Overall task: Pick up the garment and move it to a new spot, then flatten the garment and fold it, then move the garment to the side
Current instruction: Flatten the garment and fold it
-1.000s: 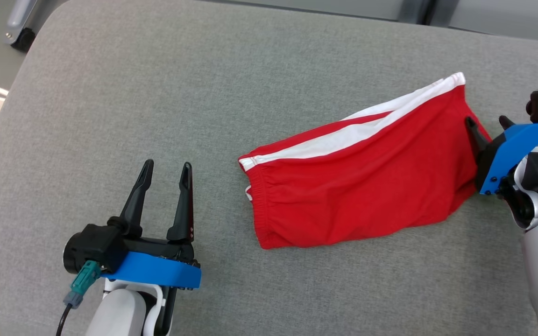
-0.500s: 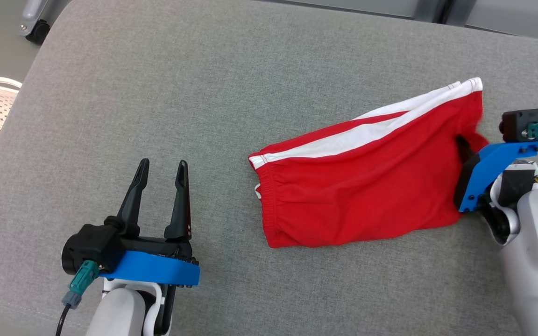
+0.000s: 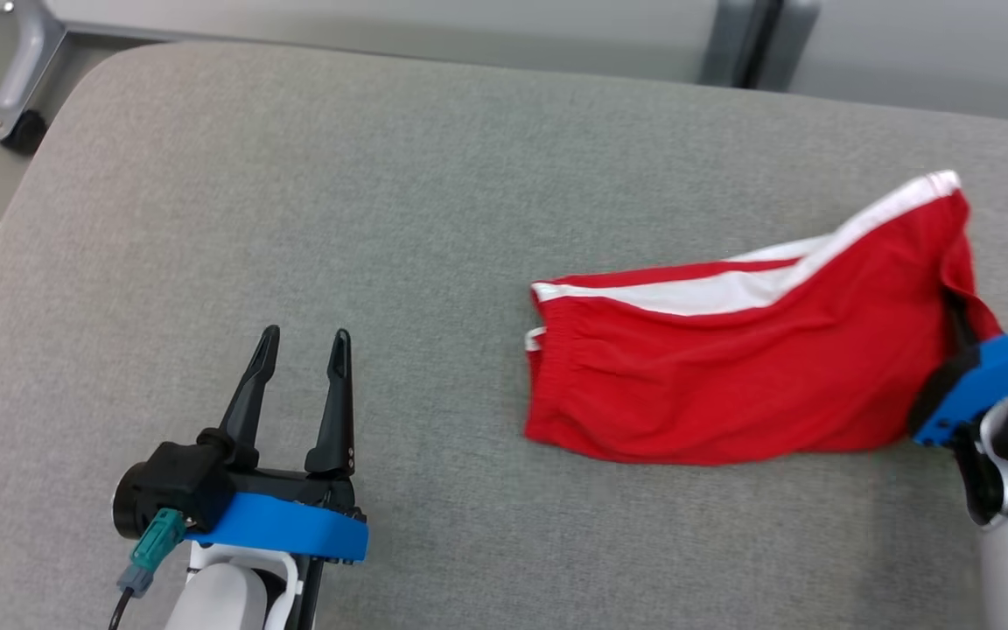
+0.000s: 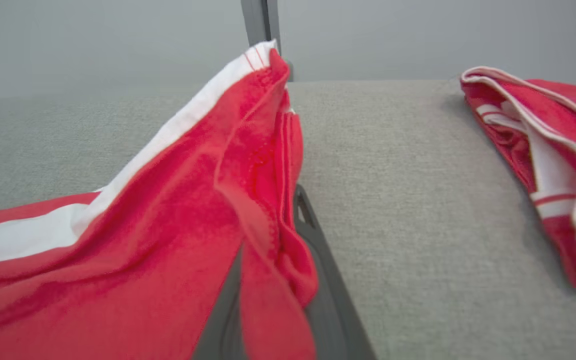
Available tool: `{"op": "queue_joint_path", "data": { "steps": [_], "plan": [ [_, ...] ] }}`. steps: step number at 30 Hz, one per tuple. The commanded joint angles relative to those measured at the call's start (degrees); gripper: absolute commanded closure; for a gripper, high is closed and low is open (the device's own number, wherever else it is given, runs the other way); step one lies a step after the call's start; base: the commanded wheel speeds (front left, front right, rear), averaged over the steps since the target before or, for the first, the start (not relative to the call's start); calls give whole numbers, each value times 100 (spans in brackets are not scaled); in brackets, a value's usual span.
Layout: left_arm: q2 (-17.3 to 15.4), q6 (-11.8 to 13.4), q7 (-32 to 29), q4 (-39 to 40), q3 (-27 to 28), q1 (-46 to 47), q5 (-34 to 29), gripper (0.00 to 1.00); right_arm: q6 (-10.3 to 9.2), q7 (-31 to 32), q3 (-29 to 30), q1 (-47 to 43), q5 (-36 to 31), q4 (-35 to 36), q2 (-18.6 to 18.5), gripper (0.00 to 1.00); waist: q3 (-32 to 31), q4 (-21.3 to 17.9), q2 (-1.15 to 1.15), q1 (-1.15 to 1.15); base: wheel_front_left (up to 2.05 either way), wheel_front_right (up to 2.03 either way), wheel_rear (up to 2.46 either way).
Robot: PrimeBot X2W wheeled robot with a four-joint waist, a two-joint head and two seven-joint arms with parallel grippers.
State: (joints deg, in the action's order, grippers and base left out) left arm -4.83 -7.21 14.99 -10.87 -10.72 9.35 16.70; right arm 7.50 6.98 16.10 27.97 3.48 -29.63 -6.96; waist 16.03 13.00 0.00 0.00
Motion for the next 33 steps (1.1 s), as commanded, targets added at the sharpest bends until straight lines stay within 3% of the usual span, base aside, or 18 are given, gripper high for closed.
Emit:
{"op": "queue_joint_path", "data": {
  "steps": [1, 7, 11, 20, 33],
  "plan": [
    [-41, -38, 24, 27, 11, -64, 18, 0, -1, 11, 230, -258, -125, 258, 67, 100, -163, -165, 0, 0, 0, 0, 0],
    [-89, -37, 24, -4, -4, -168, 38, 0, -1, 210, 849, -702, -460, 1116, 242, 100, -368, -339, 0, 0, 0, 0, 0],
    [-103, -38, 24, -25, -28, -206, 65, 0, 0, 343, 863, -871, -588, 1581, 341, 100, -470, -389, 0, 0, 0, 0, 0],
    [-129, -24, 24, -87, -126, -224, 127, 0, 0, 637, -224, -1018, -213, 1849, 405, 100, -612, -334, 0, 0, 0, 0, 0],
    [-76, -24, 24, -131, -253, -174, 209, 0, 0, 587, -1794, -445, 415, 630, 398, 100, -610, 23, 0, 0, 0, 0, 0]
  ]
}}
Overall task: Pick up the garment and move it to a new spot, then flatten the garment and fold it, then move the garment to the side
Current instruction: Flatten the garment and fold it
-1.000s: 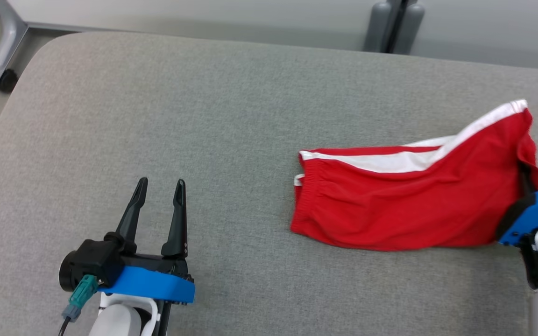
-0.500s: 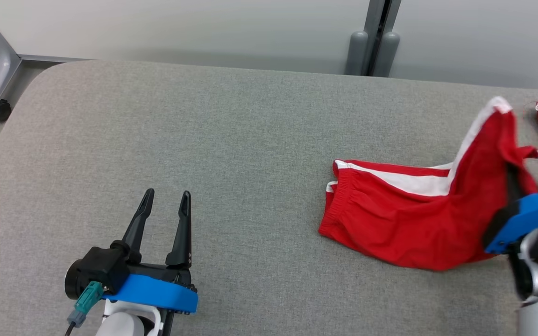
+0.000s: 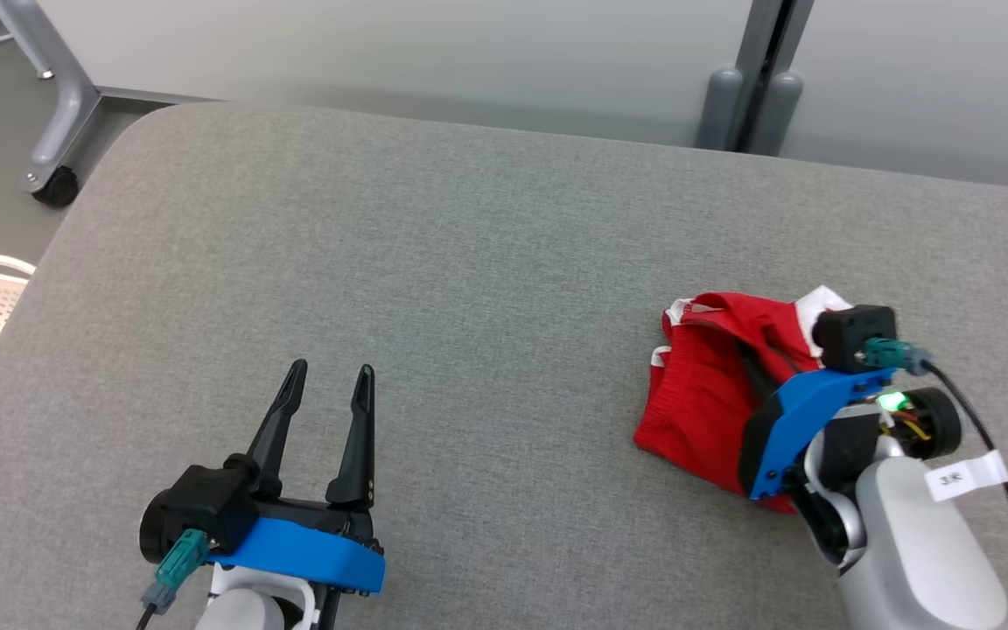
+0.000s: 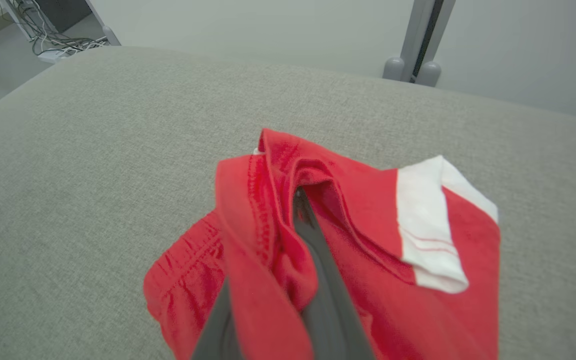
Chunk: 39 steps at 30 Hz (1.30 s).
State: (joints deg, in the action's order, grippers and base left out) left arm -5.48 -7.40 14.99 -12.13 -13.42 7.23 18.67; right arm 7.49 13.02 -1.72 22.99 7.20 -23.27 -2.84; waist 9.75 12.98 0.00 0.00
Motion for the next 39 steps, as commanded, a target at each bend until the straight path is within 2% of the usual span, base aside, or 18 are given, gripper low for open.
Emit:
{"op": "queue_joint_path", "data": {
  "steps": [1, 9, 10, 11, 18, 23, 25, 29, 35, 36, 37, 38, 39],
  "plan": [
    [-4, -5, 24, -6, 0, 46, 23, 0, 1, 13, -112, 65, 95, -99, -15, 100, 21, 53, 0, 0, 0, 0, 0],
    [-1, -6, 24, 19, 85, 5, 18, 0, 1, -16, -654, 118, 292, -319, -15, 100, 34, 83, 0, 0, 0, 0, 0],
    [2, -6, 24, 21, 98, 0, 12, 0, 1, -1, -724, 107, 361, -326, -15, 70, 34, 71, 0, 0, 0, 0, 0],
    [4, -6, 24, 24, 105, -5, 5, 0, 1, 1, -785, 102, 422, -325, -15, 0, 34, 57, 0, 0, 0, 0, 0],
    [8, -6, 24, 29, 161, -59, -12, 0, 1, 34, -1426, 137, 1329, 3, -13, 0, -34, -73, 0, 0, 0, 0, 0],
    [-18, -5, 24, 32, 188, -93, -15, 0, 2, 216, -1806, 1, 1899, 686, -21, 0, -124, -166, 0, 0, 0, 0, 0],
    [-27, -5, 24, 39, 197, -101, -17, 0, 2, 124, -1661, -58, 1898, 1023, -23, 0, -142, -196, 0, 0, 0, 0, 0],
    [-35, -5, 24, 60, 211, -122, -28, 0, 2, 70, -957, -354, 1333, 1452, -21, 0, -165, -245, 0, 0, 0, 0, 0],
    [-31, -5, 24, 115, 190, -93, -56, 0, 2, 276, 370, -743, 346, 1394, -25, 0, -109, -256, 0, 0, 0, 0, 0],
    [-28, -5, 24, 125, 177, -71, -59, 0, 2, 314, 521, -750, 236, 1324, -25, 15, -88, -248, 0, 0, 0, 0, 0],
    [-27, -5, 24, 134, 166, -46, -58, 0, 2, 346, 616, -754, 150, 1239, -24, 71, -61, -239, 0, 0, 0, 0, 0],
    [-29, -5, 24, 146, 156, -20, -61, 0, 2, 374, 704, -735, 18, 1148, -39, 98, -30, -229, 0, 0, 0, 0, 0],
    [-31, -5, 24, 155, 146, 4, -61, 0, 2, 432, 704, -714, -150, 1034, -109, 100, -4, -217, 0, 0, 0, 0, 0]
  ]
}}
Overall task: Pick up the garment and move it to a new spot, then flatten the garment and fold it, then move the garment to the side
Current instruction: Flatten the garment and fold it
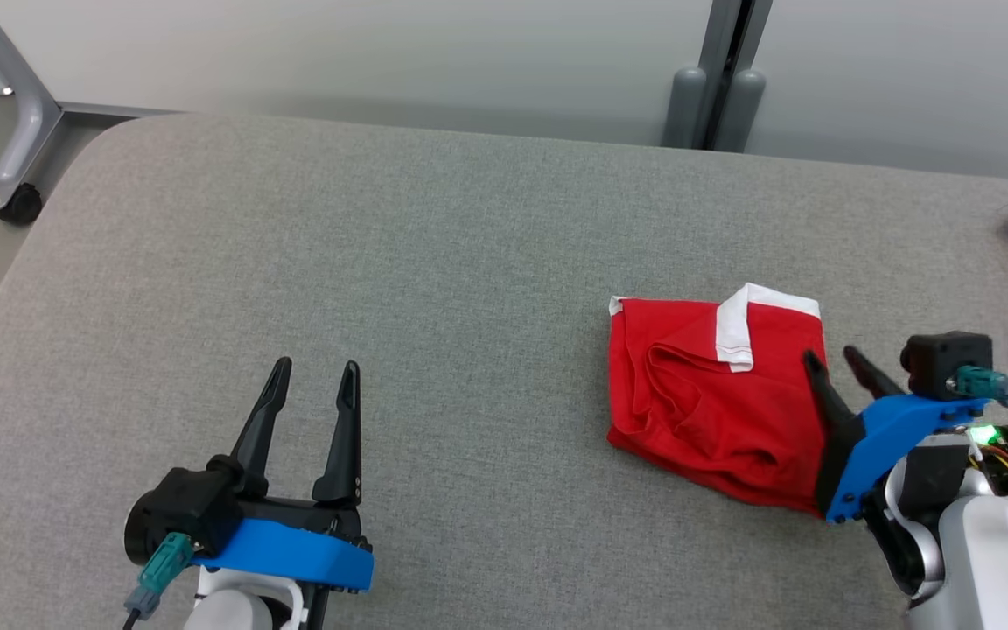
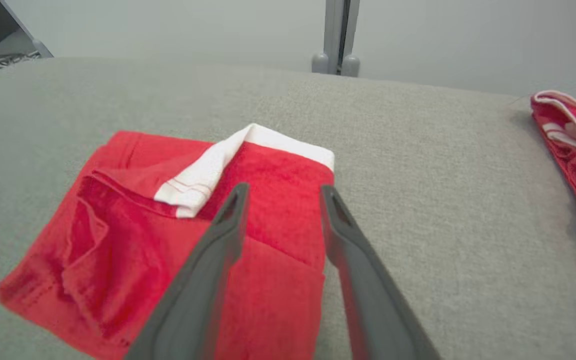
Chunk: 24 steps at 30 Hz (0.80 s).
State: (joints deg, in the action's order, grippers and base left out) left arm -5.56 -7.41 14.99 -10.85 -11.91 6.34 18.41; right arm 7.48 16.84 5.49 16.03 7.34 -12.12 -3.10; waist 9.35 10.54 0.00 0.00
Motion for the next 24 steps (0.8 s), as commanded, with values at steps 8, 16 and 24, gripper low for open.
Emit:
{"op": "queue_joint_path", "data": {
  "steps": [8, 16, 24],
  "plan": [
    [-60, -4, 24, 37, -35, 199, -39, 0, 3, 203, -404, 568, -541, -1072, -149, 100, 229, 117, 0, 0, 0, 0, 0],
    [-92, -4, 24, -118, -69, 324, -71, 0, 3, -63, -1088, 1628, -410, -1917, -116, 100, 369, 194, 0, 0, 0, 0, 0],
    [-133, -4, 24, -279, -4, 322, -121, 0, 3, -752, -1705, 2342, 210, -2351, -10, 100, 325, 291, 0, 0, 0, 0, 0]
  ]
}}
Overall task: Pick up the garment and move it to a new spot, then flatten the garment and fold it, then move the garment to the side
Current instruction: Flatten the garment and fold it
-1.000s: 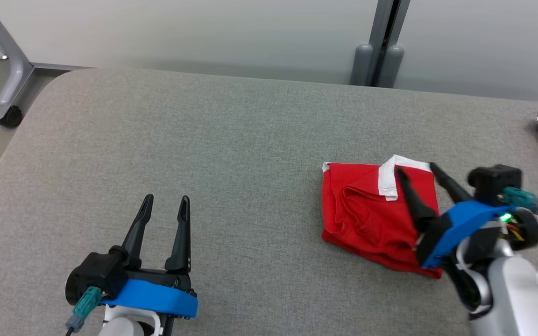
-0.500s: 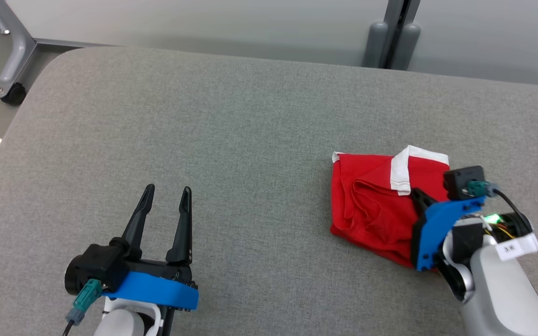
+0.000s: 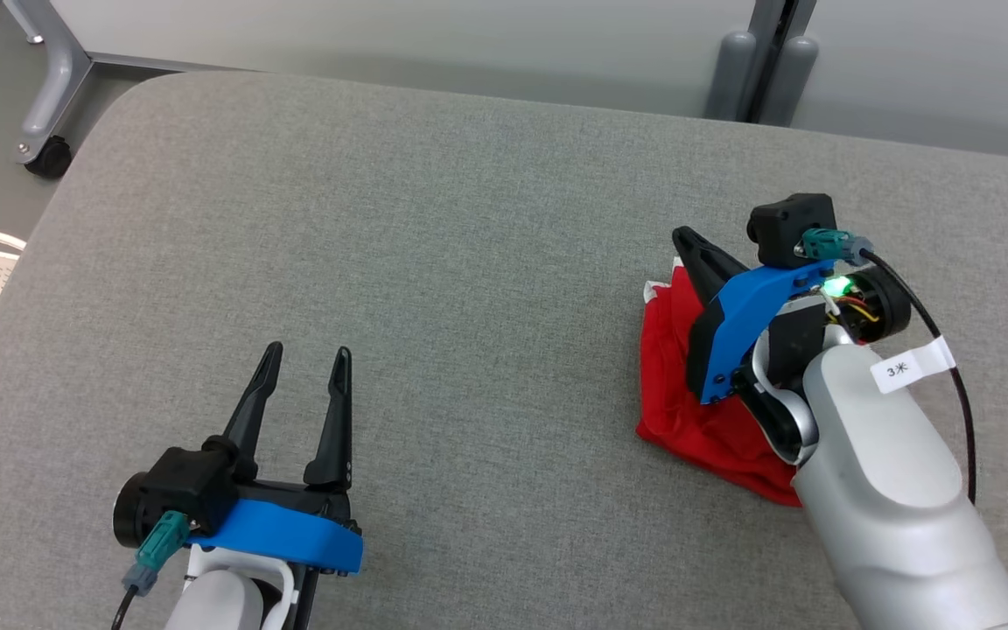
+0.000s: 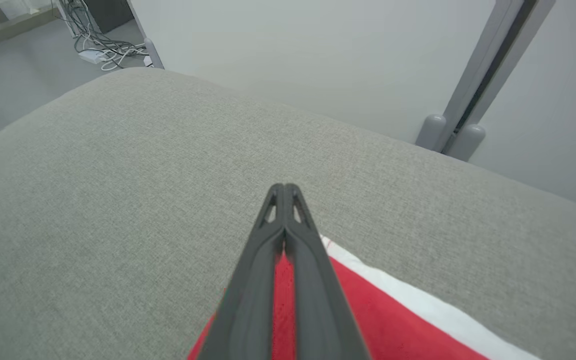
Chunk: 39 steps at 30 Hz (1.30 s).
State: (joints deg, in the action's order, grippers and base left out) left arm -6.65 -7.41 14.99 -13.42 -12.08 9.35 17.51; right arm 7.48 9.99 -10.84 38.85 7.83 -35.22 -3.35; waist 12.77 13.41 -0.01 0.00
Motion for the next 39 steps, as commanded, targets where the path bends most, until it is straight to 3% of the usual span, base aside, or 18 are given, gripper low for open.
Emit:
{"op": "queue_joint_path", "data": {
  "steps": [1, 6, 11, 16, 19, 30, 35, 39],
  "plan": [
    [-29, -4, 24, -33, 14, 8, -39, 0, 3, -138, -147, 58, 293, -31, 19, 100, -37, 6, 1, 0, 0, 0, 0],
    [-66, -4, 24, -35, 100, -87, -52, 0, 2, -354, -246, -286, 492, 243, -251, 100, -171, -44, 1, 0, 0, 0, 0],
    [-53, -4, 24, 20, 153, -203, -64, 0, 2, -412, 276, -1002, 255, 732, -748, 100, -273, -114, 1, 0, 0, 0, 0],
    [-20, -4, 24, 53, 170, -228, -40, 0, 3, -348, 606, -1640, -16, 1080, -948, 100, -305, -167, 1, 0, 0, 0, 0],
    [-11, -4, 24, 64, 182, -245, -28, 0, 2, -313, 522, -1949, -108, 1296, -884, 100, -296, -220, 1, 0, 0, 0, 0],
    [-33, -4, 24, 49, 159, -128, -6, 0, 3, -146, -912, -2065, -150, 1236, -365, 100, -252, -270, 1, 0, 0, 0, 0],
    [-48, -4, 24, -5, 135, -152, 13, 0, 2, -76, -1932, -2181, 263, 1119, -165, 100, -325, -251, 1, 0, 0, 0, 0],
    [-55, -4, 24, -37, 165, -210, 13, 0, 2, -229, -2386, -2207, 754, 1287, -61, 100, -403, -294, 1, 0, 0, 0, 0]
  ]
}}
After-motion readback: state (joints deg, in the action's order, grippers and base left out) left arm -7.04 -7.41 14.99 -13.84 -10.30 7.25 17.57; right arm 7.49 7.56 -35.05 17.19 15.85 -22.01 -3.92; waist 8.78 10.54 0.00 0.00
